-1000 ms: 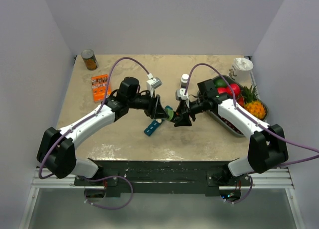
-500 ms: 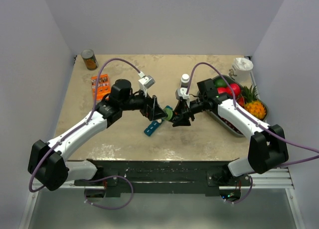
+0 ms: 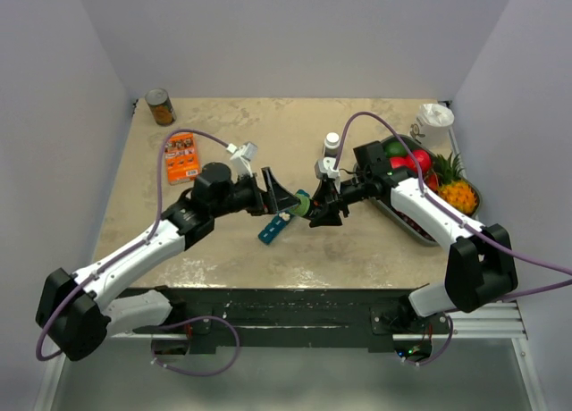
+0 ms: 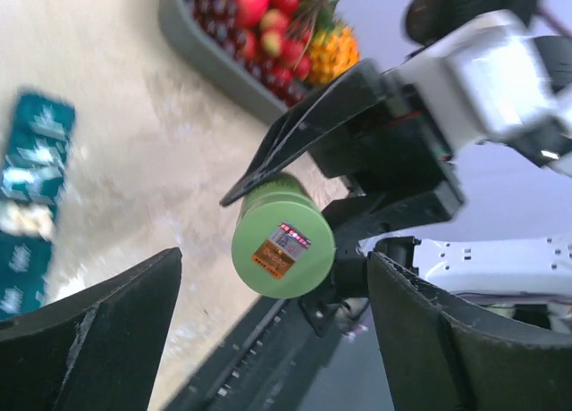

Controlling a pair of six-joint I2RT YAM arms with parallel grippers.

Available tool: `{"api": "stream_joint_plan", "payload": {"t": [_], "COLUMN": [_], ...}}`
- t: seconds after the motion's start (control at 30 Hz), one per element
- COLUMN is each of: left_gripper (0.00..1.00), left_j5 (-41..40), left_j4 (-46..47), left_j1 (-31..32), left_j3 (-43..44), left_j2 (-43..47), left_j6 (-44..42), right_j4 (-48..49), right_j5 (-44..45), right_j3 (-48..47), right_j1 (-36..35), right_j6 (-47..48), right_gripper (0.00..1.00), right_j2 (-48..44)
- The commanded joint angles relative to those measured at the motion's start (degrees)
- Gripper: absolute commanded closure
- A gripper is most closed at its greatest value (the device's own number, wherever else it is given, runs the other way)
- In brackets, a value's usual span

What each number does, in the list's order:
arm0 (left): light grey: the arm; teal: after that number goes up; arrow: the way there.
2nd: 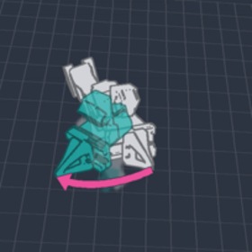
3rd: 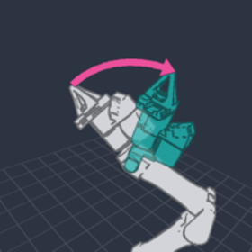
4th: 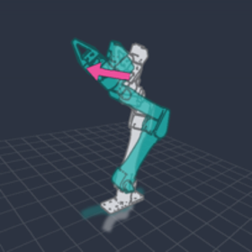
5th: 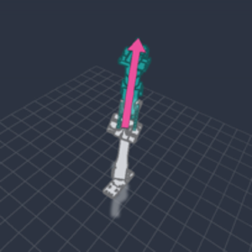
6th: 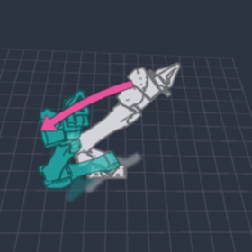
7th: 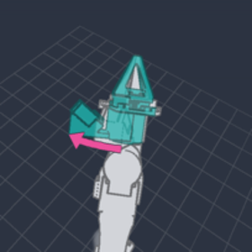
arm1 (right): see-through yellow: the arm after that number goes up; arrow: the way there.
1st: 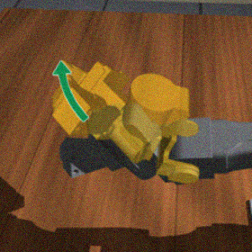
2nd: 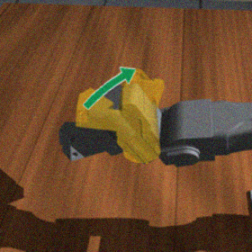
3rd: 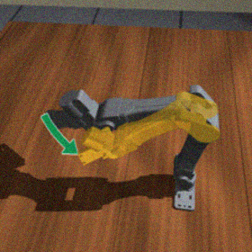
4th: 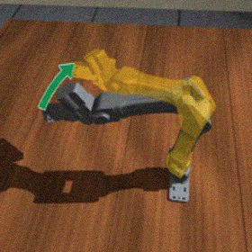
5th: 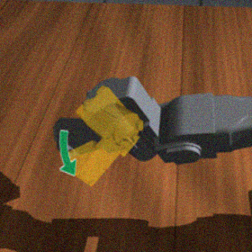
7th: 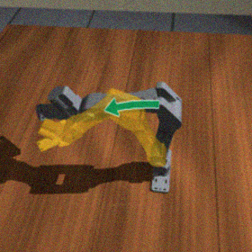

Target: Sort the pills into containers

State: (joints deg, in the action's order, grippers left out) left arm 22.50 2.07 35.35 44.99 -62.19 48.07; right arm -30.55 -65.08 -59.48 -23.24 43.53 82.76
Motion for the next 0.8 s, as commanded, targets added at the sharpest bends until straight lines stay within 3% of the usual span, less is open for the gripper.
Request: {"api": "stream_joint_plan", "payload": {"t": [0.0,0.37,0.43,0.6,0.77], "left_gripper": [0.11,0.15,0.23,0.31,0.51], "left_j5": [-7.7,-11.3,-11.0,-8.9,-5.6], "left_j4": [-6.4,-9.9,-10.1,-10.8,-10.2], "left_j1": [5.4,6.6,6.6,6.9,7.1], "left_j3": [5.8,9.0,9.5,10.5,10.6], "left_j2": [-4.2,-6.4,-6.7,-7.9,-8.6], "left_j6": [10.4,8.8,8.3,6.4,3.8], "right_j4": [1.6,1.9,2.0,2.2,2.2], "right_j5": [-0.6,-0.4,-0.4,-0.3,-0.2], "right_j3": [-1.5,-1.5,-1.5,-1.4,-1.4], "right_j1": [-0.2,-0.2,-0.2,-0.1,-0.1], "right_j6": [0.3,0.2,0.0,-0.2,-0.3], "right_gripper": [1.0,1.0,1.0,1.0,1.0], "right_j2": [-1.5,-1.2,-1.2,-1.0,-0.8]}}
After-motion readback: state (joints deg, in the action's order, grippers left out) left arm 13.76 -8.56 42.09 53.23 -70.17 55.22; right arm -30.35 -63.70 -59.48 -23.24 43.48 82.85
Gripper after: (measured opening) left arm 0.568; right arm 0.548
